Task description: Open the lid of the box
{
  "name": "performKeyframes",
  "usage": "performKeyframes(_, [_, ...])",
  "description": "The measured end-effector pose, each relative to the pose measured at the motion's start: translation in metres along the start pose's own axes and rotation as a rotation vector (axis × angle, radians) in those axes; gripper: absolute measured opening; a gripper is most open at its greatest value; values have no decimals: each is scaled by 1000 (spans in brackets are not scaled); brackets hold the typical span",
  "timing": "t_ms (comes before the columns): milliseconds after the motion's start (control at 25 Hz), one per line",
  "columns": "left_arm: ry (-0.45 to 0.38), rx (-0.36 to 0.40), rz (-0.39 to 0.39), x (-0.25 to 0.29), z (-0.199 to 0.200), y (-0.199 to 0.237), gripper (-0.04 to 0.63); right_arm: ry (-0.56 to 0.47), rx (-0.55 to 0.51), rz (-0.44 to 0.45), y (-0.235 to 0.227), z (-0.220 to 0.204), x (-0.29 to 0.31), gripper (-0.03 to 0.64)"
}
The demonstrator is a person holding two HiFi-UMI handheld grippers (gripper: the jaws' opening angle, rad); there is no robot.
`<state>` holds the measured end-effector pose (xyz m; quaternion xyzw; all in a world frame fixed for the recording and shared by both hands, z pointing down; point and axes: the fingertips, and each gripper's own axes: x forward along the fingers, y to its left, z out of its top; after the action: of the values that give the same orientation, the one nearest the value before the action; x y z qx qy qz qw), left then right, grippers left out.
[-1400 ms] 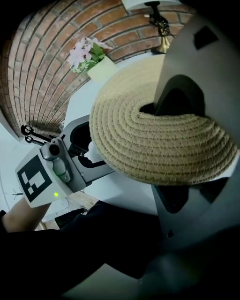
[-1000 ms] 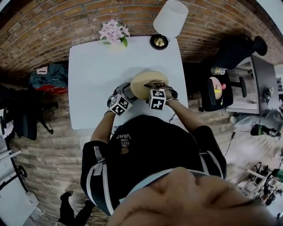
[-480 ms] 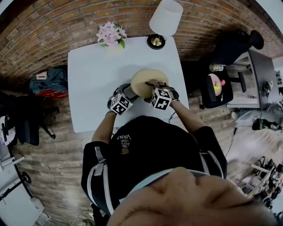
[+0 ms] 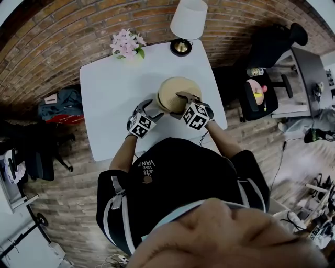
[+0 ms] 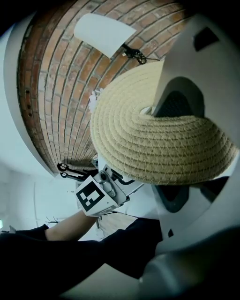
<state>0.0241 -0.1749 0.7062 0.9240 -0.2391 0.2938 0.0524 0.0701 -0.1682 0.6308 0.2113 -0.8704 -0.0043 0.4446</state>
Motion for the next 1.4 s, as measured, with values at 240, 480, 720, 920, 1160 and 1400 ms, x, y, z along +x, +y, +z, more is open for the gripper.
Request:
performKeyframes(240, [-40,-12,31,-25,13,10,351,-68,85,-92,-9,7,-14,364])
performKeyframes(480, [-109,-44,75,-56,30,24,324,-183,279,-173,-17,13,-32,364])
performKeyframes(720, [-207,-96,90,-80,50,36,266,-269,402,-294,-23,14,-56,364])
performKeyframes(920, [-260,-78,83,-92,65,37,224,-319,517,-375,-20,3,-72,364])
performKeyframes(1160, [-321,-99,79,-108,79,37,149,-352,647,-444,-11,-17,-90,364])
performKeyframes(1400, [-370,-145,107,-129,83,39,94,-395,738,-501,-1,-24,-104,364])
